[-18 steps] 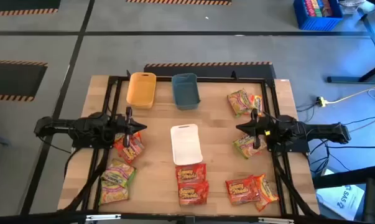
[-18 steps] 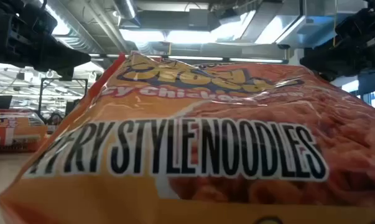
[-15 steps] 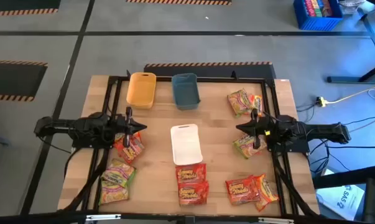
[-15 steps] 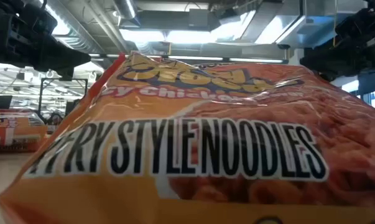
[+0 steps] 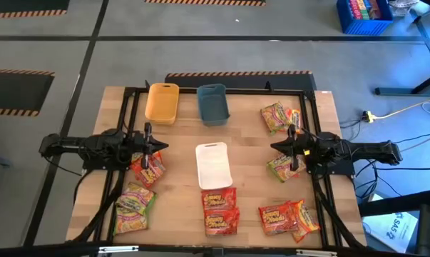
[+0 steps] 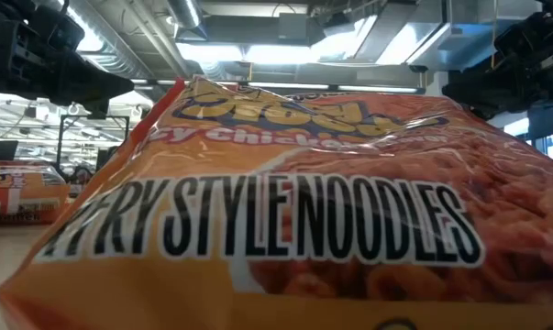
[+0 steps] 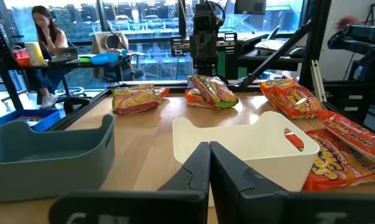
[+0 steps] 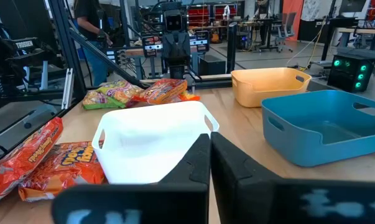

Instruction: Sort Maruchan noodles

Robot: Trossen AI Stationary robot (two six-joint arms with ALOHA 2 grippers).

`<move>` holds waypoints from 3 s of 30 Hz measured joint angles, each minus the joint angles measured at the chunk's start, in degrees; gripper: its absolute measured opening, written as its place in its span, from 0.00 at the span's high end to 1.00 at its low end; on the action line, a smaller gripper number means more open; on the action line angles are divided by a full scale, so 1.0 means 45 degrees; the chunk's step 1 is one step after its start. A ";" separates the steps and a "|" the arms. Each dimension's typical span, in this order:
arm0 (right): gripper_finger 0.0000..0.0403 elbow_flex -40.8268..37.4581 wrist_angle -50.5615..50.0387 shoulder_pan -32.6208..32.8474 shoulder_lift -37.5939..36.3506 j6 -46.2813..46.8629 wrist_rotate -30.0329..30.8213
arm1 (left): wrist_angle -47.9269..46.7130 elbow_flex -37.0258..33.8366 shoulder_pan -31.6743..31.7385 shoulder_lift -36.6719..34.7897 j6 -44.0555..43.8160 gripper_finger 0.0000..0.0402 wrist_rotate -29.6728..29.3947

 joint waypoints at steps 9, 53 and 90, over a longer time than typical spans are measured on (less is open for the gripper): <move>1.00 0.0000 0.0005 0.0000 -0.0003 0.0000 0.0000 | 0.0000 0.0000 0.0000 0.0000 0.0000 1.00 -0.0004; 1.00 -0.0010 0.2785 0.0005 0.0502 0.1684 0.0783 | 0.4699 0.0028 0.0010 0.1704 0.0301 1.00 -0.1065; 1.00 0.4904 0.5722 0.2774 1.2192 0.0172 0.1262 | 0.5586 0.7671 -0.4277 1.5328 -0.1112 1.00 -0.0709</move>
